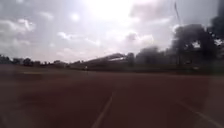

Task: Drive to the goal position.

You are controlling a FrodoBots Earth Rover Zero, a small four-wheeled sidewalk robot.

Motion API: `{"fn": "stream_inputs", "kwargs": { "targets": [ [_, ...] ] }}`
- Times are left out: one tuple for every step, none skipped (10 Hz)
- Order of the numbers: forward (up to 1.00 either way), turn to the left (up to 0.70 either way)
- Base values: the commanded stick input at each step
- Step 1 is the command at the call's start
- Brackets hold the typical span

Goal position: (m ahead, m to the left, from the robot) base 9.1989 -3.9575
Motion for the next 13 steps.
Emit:
{"fn": "stream_inputs", "kwargs": {
  "targets": [
    [0.70,0.00],
    [0.70,0.00],
    [0.70,0.00],
    [0.70,0.00],
    [0.70,0.00],
    [0.70,0.00],
    [0.70,0.00],
    [0.70,-0.12],
    [0.70,-0.15],
    [0.70,-0.28],
    [0.70,-0.35],
    [0.70,-0.35],
    [0.70,-0.35]
  ]
}}
